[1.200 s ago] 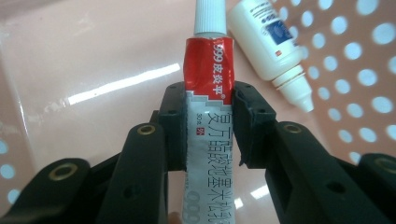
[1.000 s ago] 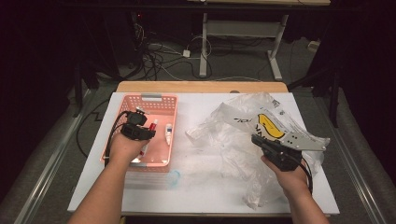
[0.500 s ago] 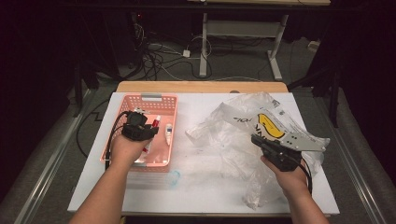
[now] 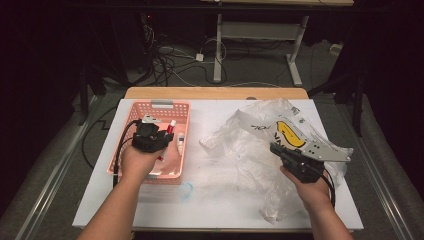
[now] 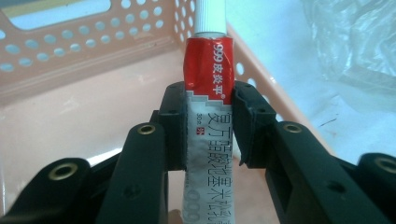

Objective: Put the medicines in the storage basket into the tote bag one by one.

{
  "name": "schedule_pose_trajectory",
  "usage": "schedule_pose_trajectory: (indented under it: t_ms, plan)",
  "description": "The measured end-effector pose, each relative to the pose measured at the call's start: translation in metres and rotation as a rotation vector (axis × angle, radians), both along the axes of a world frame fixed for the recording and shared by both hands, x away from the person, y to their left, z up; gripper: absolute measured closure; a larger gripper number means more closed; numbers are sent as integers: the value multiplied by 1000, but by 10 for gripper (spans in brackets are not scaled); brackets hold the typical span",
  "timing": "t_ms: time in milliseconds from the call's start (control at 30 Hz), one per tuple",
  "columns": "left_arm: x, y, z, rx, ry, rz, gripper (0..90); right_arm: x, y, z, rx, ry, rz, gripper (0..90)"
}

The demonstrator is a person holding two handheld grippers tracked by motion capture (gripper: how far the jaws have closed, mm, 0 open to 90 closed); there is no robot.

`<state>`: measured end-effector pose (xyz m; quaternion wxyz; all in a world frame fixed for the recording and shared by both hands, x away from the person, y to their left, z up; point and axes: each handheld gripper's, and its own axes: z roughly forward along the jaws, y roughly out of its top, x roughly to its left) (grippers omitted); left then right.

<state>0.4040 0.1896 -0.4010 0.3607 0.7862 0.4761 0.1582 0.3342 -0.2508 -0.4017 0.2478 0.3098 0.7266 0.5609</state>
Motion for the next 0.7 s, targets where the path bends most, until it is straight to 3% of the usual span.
schedule_pose_trajectory:
  t_ms: [233,700]
  plan:
    - [-9,-8,6,-6,-40,-23,668,0,-3,0,7,-3,-1,900]
    - [-25,-22,22,-83,-93,-76,667,1,-1,1,15,1,2,900]
